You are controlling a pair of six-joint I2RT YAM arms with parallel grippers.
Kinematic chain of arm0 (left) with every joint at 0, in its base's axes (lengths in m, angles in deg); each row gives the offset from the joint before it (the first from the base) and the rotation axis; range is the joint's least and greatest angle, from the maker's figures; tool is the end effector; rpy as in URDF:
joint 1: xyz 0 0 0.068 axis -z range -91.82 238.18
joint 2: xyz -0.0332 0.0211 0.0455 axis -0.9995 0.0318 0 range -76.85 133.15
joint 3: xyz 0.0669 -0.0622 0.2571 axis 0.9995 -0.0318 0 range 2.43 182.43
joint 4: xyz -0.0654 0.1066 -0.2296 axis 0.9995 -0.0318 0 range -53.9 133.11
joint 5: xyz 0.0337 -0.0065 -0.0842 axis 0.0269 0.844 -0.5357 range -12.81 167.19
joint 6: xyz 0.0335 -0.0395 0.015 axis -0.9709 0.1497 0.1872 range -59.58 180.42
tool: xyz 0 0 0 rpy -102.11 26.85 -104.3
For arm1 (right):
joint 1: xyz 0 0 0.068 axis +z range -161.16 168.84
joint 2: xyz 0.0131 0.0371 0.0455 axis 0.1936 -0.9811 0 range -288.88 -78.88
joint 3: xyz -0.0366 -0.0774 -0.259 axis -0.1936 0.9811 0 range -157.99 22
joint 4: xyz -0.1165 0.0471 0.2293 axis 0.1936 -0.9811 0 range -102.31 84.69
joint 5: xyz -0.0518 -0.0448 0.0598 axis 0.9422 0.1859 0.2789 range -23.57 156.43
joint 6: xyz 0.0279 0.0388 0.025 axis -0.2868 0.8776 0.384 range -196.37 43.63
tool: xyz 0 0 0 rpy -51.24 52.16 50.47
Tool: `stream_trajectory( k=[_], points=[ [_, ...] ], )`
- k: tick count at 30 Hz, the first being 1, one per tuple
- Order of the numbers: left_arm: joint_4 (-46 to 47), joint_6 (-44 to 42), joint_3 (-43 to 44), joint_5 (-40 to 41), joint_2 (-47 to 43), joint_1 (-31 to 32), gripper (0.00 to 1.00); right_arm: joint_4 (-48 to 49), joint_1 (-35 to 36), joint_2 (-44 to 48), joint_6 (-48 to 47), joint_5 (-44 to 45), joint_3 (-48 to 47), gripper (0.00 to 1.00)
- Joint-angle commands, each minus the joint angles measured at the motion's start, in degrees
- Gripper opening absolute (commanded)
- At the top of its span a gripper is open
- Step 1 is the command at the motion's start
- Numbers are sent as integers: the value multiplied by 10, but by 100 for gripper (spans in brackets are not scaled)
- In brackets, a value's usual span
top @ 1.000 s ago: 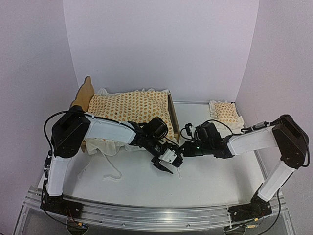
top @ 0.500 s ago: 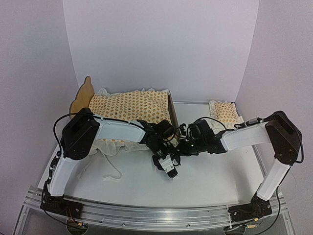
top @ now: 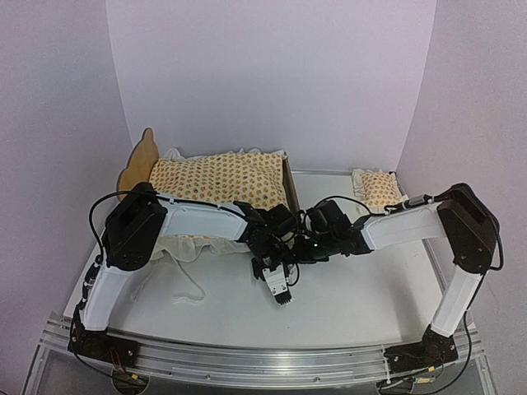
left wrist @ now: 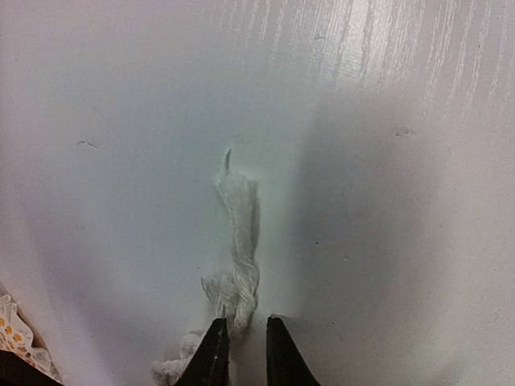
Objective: Set up the pet bed
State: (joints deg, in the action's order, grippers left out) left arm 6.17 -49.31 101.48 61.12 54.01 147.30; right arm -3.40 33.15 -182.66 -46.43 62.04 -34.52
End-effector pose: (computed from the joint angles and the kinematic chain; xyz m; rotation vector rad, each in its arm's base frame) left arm 0.2336 -0.4101 0.1341 2.6804 0.1901 -0.1275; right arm 0.2631 0.2605 0.1527 -0.3484 2.4525 0.6895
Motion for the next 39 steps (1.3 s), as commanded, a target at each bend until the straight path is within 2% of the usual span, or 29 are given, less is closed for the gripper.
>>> stream_trajectory(
  k=[1,4,11,19,24,32,36,39],
  points=[
    [46,14,-35,44,35,5,6,20,20,3,4,-19,-27,0],
    [48,19,-39,39,34,5,4,20,22,8,4,-16,-25,0],
    [-22,30,-23,19,21,3,0,17,36,1,4,-11,-47,0],
    [-65,72,-77,-52,-59,-50,0,8,46,18,45,16,-50,0],
    [-61,80,-153,-53,-106,-81,0,-8,53,37,62,43,-49,0],
    [-88,110,-200,-64,-153,-115,0,-62,55,133,75,154,-47,0],
    [-94,118,-206,-69,-161,-122,0,-98,54,173,41,214,-69,0],
    [-97,119,-214,-68,-162,-122,0,-165,54,170,12,258,-109,0]
  ],
)
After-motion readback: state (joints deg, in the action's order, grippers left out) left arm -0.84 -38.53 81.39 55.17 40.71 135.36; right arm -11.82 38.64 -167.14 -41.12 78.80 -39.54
